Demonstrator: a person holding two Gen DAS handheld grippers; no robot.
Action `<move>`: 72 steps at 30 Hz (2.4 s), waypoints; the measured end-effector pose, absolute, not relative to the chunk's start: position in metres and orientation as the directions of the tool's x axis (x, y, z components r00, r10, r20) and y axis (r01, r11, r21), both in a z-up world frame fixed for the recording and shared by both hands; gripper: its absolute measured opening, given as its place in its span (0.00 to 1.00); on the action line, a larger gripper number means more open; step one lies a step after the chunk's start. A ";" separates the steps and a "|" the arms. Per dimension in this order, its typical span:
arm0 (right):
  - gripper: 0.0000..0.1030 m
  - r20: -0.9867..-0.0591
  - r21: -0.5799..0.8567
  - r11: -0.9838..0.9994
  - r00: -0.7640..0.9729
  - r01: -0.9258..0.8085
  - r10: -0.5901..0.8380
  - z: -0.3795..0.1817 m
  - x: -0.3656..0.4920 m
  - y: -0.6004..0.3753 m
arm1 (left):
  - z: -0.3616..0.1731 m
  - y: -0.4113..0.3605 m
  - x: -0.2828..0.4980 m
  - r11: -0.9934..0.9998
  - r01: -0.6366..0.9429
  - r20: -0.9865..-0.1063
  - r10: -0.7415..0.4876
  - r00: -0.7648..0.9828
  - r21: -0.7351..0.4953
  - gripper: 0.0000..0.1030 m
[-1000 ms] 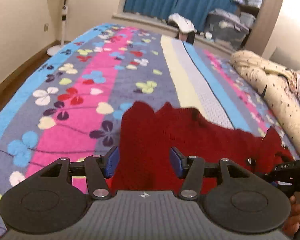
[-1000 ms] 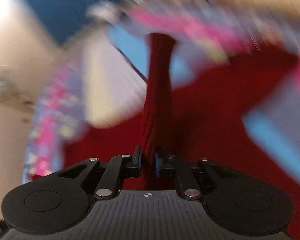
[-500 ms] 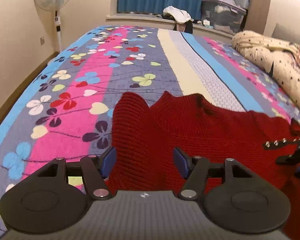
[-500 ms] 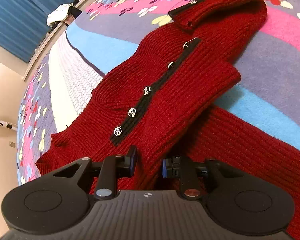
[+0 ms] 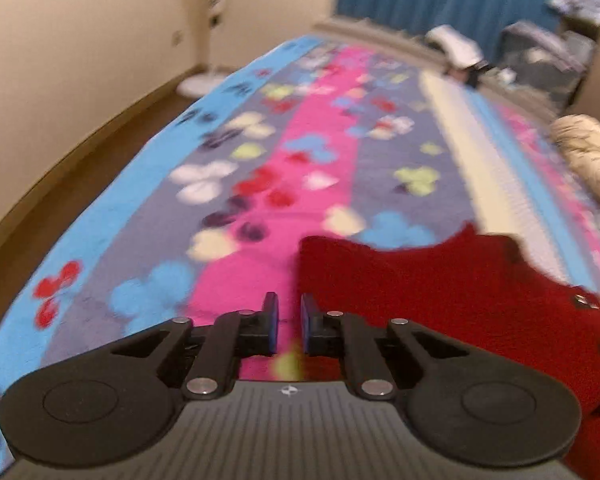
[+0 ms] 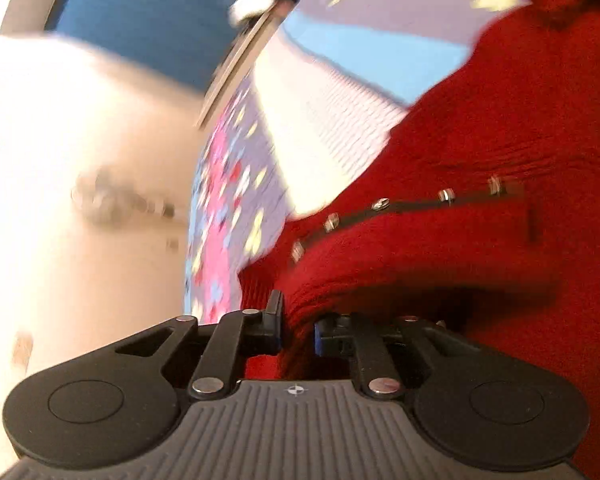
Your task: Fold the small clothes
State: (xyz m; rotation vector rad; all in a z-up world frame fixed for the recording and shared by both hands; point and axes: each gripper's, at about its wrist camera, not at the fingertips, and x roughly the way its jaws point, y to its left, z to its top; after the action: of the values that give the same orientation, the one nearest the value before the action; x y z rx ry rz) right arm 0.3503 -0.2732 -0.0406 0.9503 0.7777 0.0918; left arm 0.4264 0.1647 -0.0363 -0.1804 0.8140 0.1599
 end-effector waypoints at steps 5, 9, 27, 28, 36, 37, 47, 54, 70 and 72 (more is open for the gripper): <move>0.43 -0.718 0.660 0.552 0.643 0.509 0.266 -0.072 0.348 -0.297 | -0.008 0.172 0.414 0.949 -0.189 -0.690 -0.039 0.723 -0.251 0.23; 0.46 -0.696 0.677 0.512 0.687 0.529 0.209 -0.066 0.346 -0.313 | -0.009 0.137 0.415 0.962 -0.053 -0.723 -0.165 0.671 -0.269 0.30; 0.13 -0.625 0.609 0.530 0.769 0.589 -0.136 -0.027 0.335 -0.351 | -0.058 0.106 0.427 0.999 0.026 -0.850 -0.054 0.525 -0.047 0.22; 0.13 -0.625 0.630 0.531 0.776 0.566 -0.085 -0.031 0.337 -0.351 | -0.058 0.106 0.427 0.999 0.025 -0.849 -0.054 0.526 -0.048 0.22; 0.10 -0.724 0.608 0.528 0.687 0.593 0.063 -0.055 0.356 -0.348 | -0.018 0.110 0.389 0.998 -0.053 -0.761 0.007 0.648 -0.036 0.33; 0.11 -0.697 0.625 0.518 0.716 0.584 0.033 -0.048 0.354 -0.356 | -0.006 0.111 0.379 0.998 -0.062 -0.741 0.018 0.671 -0.031 0.33; 0.43 -0.700 0.667 0.246 0.704 0.704 -0.118 -0.069 0.339 -0.485 | 0.036 0.119 0.275 0.986 -0.159 -0.582 0.152 0.799 0.039 0.60; 0.46 -0.681 0.707 0.160 0.724 0.689 -0.108 -0.087 0.341 -0.507 | 0.010 0.124 0.292 0.969 -0.246 -0.655 0.193 0.730 0.011 0.60; 0.08 -0.549 0.779 0.304 0.831 0.549 -0.093 -0.049 0.334 -0.490 | 0.008 0.116 0.299 0.973 -0.231 -0.617 0.186 0.765 0.006 0.60; 0.08 -0.490 0.805 0.347 0.869 0.481 -0.066 -0.029 0.324 -0.475 | 0.010 0.116 0.300 0.974 -0.228 -0.614 0.176 0.769 -0.007 0.60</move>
State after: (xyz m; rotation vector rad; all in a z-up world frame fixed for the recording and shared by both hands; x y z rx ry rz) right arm 0.3236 -0.4751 -0.0292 1.1702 0.4083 -0.3675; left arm 0.2997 0.1160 0.0098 -0.0824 0.6575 0.2192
